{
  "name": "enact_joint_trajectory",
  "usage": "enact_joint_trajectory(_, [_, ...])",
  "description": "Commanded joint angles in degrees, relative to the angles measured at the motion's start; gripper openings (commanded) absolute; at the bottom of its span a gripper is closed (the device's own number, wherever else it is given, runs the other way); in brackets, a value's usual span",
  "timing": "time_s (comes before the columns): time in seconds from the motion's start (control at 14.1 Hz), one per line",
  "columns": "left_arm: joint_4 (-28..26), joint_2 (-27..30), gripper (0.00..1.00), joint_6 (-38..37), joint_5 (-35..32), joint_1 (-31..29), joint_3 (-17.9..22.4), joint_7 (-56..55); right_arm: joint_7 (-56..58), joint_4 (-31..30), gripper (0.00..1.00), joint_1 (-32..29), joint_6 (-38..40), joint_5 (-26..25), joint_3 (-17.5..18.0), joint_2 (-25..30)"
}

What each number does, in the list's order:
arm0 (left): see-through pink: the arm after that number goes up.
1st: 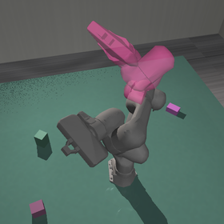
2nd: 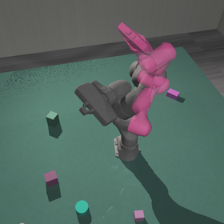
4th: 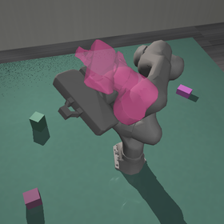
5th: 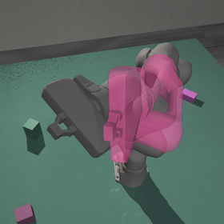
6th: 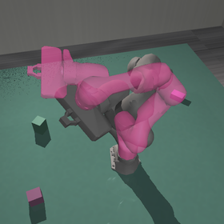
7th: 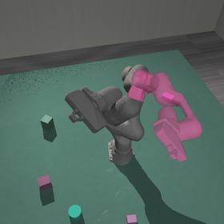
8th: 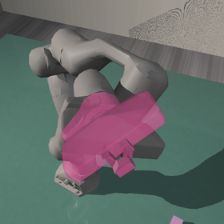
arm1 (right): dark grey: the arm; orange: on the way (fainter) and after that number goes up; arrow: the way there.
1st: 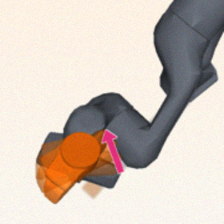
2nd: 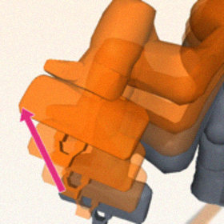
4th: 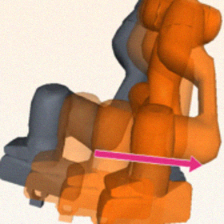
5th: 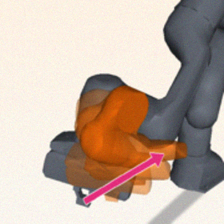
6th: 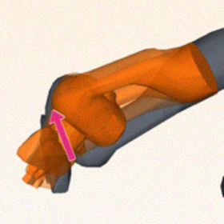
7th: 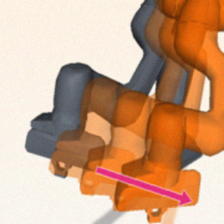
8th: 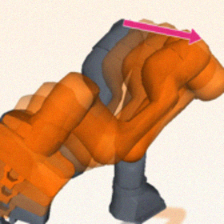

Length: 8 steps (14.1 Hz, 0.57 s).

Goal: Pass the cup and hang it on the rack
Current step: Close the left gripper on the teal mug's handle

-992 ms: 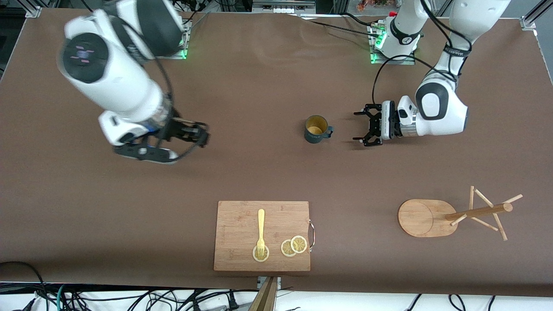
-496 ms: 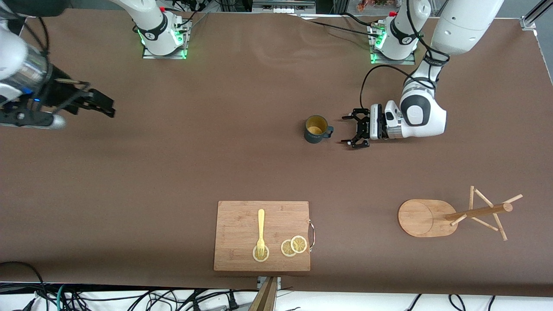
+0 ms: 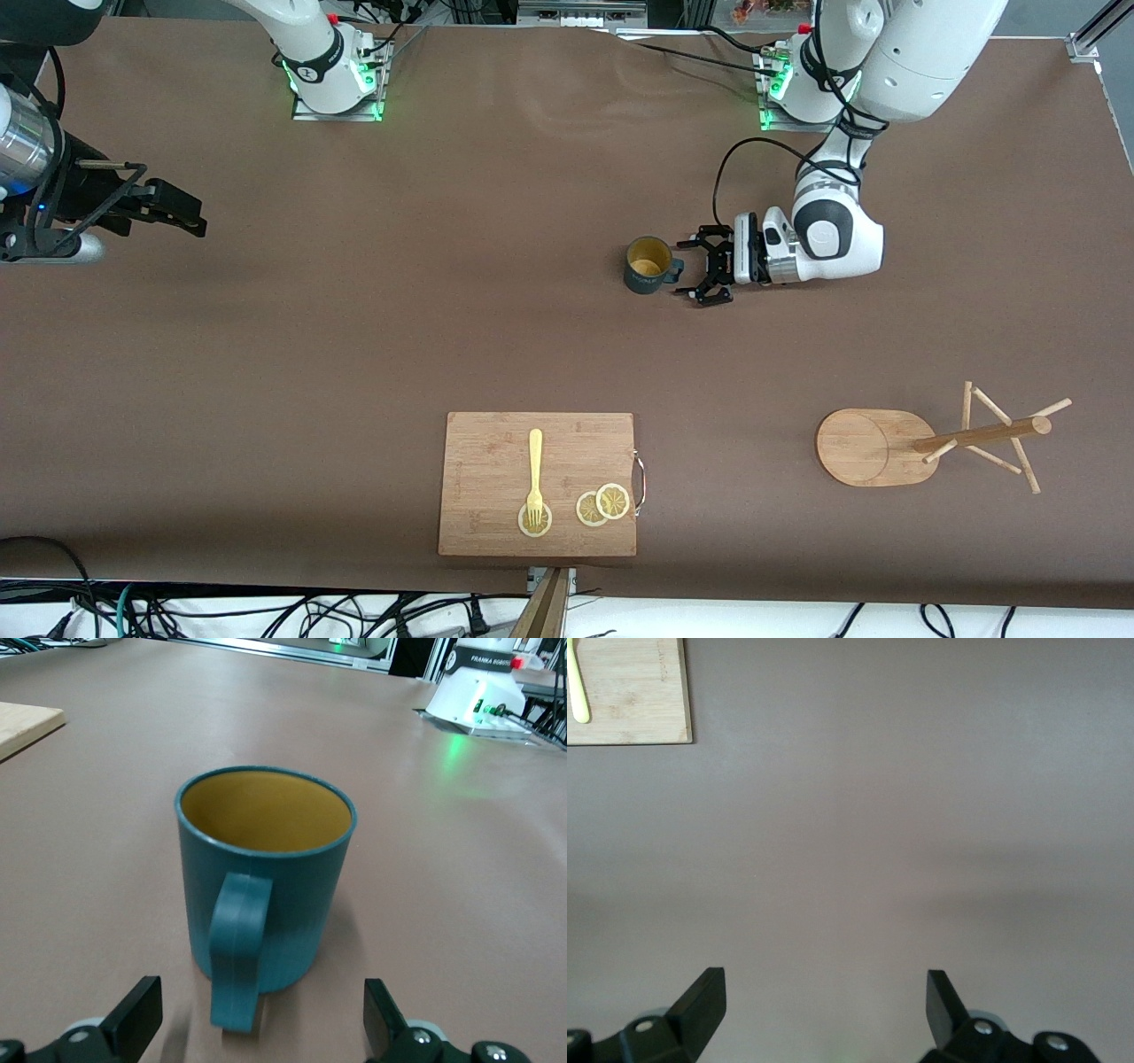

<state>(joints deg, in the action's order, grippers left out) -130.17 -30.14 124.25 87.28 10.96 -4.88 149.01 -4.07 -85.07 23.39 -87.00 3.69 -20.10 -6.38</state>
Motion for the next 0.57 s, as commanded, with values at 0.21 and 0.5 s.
enact_joint_trajectory(0.21, [0.6, -1.6, 1.00, 2.1, 4.7, 0.4, -2.0, 3.6, 0.6, -0.8, 1.00, -17.4, 0.3, -2.5, 18.0, 0.8])
enact_joint_trajectory(0.5, [-0.3, -1.6, 1.00, 2.0, 4.7, 0.4, -2.1, 3.6, 3.4, -0.5, 1.00, -19.1, 0.6, -2.7, 19.0, 0.9])
